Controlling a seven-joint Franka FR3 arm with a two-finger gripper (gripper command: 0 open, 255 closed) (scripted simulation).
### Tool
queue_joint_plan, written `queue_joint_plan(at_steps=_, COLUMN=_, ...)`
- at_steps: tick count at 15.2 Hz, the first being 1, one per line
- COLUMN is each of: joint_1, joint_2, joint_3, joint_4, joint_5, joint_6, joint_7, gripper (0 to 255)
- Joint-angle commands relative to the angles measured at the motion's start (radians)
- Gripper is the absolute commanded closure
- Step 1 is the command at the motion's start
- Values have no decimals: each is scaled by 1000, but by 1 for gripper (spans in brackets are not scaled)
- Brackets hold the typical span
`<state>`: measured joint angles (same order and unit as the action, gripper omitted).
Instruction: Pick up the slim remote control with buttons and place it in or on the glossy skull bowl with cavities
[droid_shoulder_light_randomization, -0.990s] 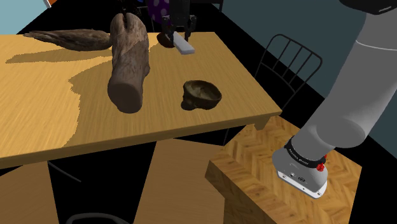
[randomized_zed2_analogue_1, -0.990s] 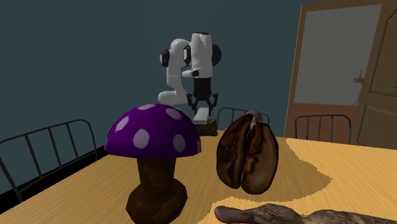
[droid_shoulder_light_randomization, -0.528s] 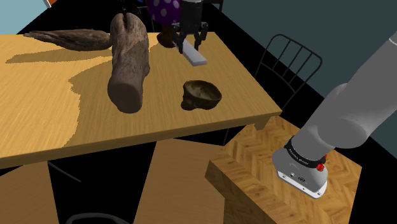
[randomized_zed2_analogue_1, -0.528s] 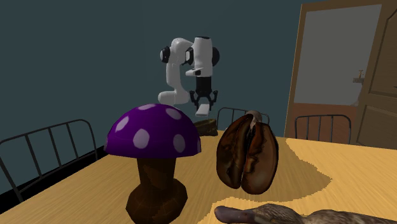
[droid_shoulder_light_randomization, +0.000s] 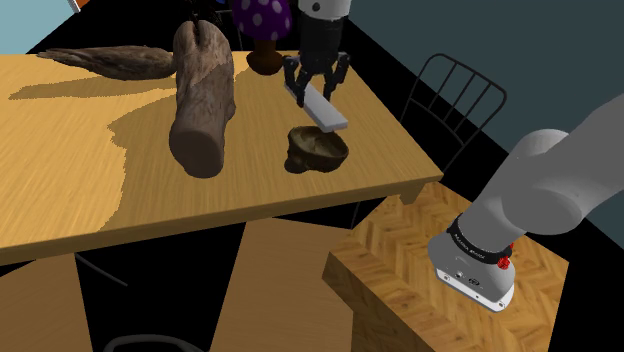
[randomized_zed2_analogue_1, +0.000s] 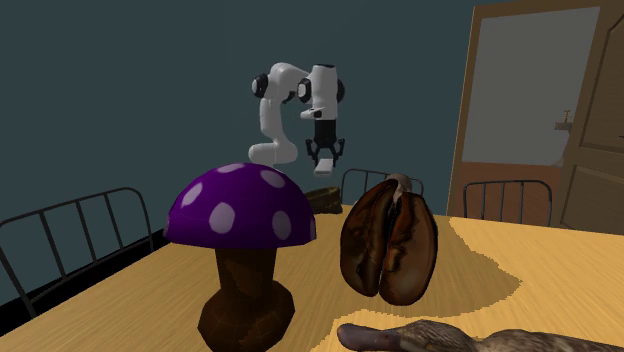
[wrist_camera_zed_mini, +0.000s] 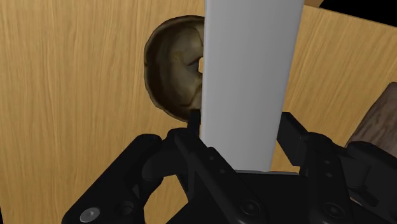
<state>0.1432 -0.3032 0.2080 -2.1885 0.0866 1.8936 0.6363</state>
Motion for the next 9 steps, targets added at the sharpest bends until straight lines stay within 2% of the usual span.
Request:
queue_joint_plan(at_steps=1, joint_1=9, joint_2=-35, joint_3=7, joint_4=-48, joint_5=10, joint_6=15, joint_7=10, gripper=255)
queue_joint_plan(at_steps=9, joint_1=10, joint_2=-10, joint_3=15, joint_4=-134, joint_5=11, joint_6=126, joint_7=10, gripper=255)
